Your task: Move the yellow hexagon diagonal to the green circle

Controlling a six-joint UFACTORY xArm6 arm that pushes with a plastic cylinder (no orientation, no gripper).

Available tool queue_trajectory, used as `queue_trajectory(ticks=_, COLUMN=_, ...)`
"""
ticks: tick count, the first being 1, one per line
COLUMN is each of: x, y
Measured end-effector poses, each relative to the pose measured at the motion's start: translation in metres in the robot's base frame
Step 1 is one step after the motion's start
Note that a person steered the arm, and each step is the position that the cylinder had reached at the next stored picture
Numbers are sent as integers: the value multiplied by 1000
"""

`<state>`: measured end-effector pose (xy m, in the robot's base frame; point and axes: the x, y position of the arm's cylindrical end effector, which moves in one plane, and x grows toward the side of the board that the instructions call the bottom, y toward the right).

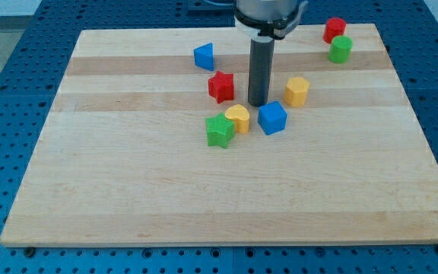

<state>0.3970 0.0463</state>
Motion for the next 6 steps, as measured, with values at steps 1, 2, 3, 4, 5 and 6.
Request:
queue_trajectory(ticks=1, x=0, y=10)
queue_trajectory(ticks=2, x=-4, y=40)
queue_trajectory(ticks=3, x=-4, y=69)
queue_trajectory(ticks=4, x=-11, y=85)
queue_trajectory(ticks=5, x=-20, y=84)
queue_trajectory(ticks=6, x=-25, y=78)
